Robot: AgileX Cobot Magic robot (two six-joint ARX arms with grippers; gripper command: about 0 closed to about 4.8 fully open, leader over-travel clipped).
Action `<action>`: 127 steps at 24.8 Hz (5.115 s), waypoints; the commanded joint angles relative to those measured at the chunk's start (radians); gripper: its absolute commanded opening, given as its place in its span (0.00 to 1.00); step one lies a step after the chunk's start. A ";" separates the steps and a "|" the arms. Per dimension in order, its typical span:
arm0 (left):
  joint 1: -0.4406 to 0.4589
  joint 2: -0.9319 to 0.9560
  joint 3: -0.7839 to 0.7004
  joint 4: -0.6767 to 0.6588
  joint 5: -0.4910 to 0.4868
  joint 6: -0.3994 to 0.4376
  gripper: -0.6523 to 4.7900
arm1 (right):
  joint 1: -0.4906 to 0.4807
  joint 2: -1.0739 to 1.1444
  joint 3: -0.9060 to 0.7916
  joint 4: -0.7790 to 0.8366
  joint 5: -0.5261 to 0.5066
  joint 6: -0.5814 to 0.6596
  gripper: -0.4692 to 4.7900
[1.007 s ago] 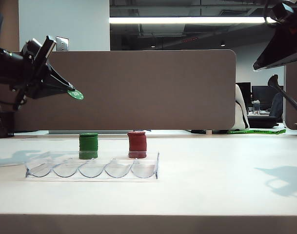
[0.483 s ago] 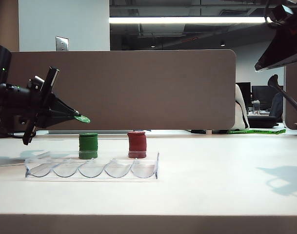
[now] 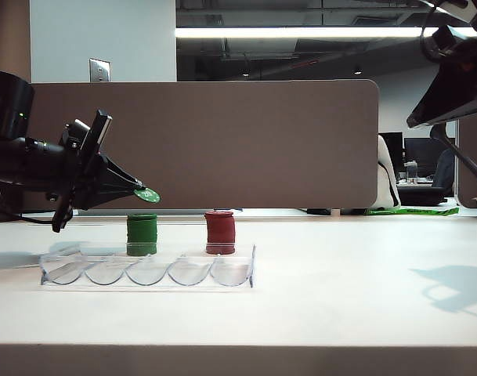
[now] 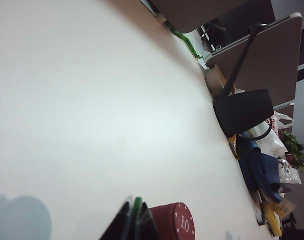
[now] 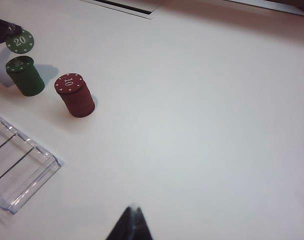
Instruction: Pick up the chip in the box and place it on the pile of chips with the same color.
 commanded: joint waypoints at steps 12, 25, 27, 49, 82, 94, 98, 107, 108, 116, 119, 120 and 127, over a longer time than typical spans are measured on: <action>0.000 -0.003 0.003 -0.092 0.029 0.052 0.11 | 0.000 -0.003 0.004 0.037 0.002 -0.002 0.09; 0.026 -0.003 0.003 -0.096 0.103 0.052 0.11 | 0.000 -0.003 0.004 0.037 0.002 -0.002 0.09; 0.026 -0.003 0.003 -0.097 0.117 0.051 0.11 | 0.000 -0.003 0.004 0.037 0.002 -0.002 0.09; 0.026 -0.003 0.003 -0.101 0.114 0.052 0.12 | 0.000 -0.003 0.004 0.037 0.001 -0.002 0.09; 0.032 -0.003 0.003 -0.076 -0.048 0.086 0.15 | 0.000 -0.003 0.004 0.052 0.002 -0.002 0.09; 0.107 -0.050 0.003 0.221 -0.114 0.284 0.11 | -0.040 -0.055 0.004 0.116 0.099 0.003 0.09; 0.150 -0.105 0.002 0.208 -0.138 0.303 0.11 | -0.092 -0.109 0.004 0.119 0.099 0.003 0.09; 0.186 -0.427 -0.067 -0.151 -0.286 0.659 0.11 | -0.195 -0.317 -0.036 0.113 0.095 0.003 0.09; 0.187 -0.450 -0.085 -0.152 -0.297 0.658 0.11 | -0.195 -0.344 -0.050 0.112 0.096 0.002 0.09; 0.188 -0.752 -0.333 -0.157 -0.386 0.680 0.11 | -0.209 -0.656 -0.220 0.054 0.204 -0.014 0.09; 0.188 -0.849 -0.375 -0.211 -0.411 0.681 0.11 | -0.223 -0.748 -0.253 -0.002 0.199 -0.043 0.09; 0.188 -0.879 -0.380 -0.244 -0.410 0.681 0.11 | -0.225 -0.773 -0.259 -0.026 0.198 -0.042 0.09; 0.187 -1.190 -0.385 -0.566 -0.488 0.864 0.11 | -0.229 -0.997 -0.265 -0.281 0.203 -0.039 0.09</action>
